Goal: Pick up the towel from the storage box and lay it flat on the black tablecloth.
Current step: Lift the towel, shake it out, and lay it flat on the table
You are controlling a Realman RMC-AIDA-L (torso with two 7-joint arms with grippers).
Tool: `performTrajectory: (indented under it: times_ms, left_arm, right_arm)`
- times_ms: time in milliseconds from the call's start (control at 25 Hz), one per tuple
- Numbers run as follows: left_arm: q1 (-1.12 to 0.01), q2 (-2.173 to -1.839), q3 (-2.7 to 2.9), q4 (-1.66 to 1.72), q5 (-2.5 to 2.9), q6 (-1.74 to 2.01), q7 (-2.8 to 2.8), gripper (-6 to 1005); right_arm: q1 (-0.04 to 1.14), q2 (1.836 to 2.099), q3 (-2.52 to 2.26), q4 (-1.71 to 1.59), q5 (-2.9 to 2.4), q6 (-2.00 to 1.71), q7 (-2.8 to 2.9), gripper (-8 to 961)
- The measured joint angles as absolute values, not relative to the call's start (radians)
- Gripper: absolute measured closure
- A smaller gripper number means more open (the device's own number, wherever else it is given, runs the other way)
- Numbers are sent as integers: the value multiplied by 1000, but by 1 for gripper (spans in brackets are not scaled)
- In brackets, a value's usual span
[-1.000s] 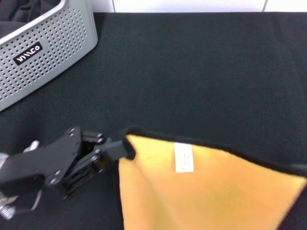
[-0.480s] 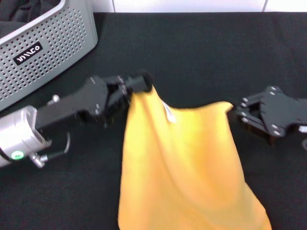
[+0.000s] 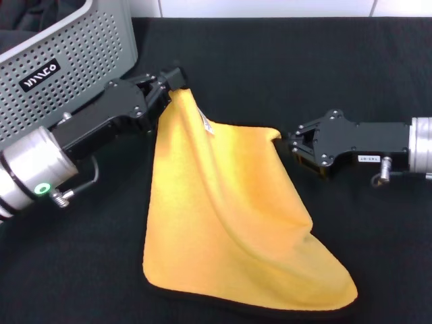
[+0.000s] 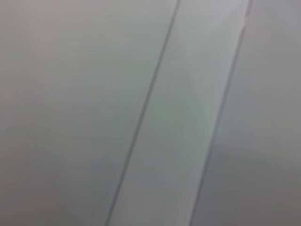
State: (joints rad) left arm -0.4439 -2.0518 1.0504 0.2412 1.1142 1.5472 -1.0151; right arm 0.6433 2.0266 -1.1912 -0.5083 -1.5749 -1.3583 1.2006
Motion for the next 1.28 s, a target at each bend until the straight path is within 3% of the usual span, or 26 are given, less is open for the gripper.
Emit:
performTrajectory:
  times_ms: [320,840,1280]
  left_arm:
    - [-472,-2089,1049,241,1110,1342,-937,992]
    - [-441,-2091,1047,241,995,1284,-829,993]
    - [-432,-2091,1046,231,992,1258,-779,993]
  right_arm:
    - [652,2027,-1203,-501,-1568,-1173,1208,886]
    - [698,2029,-1279,-522,-1546,-1059,1315,878]
    - [663,2027,-1508,-638,-1550,-790,1475,872]
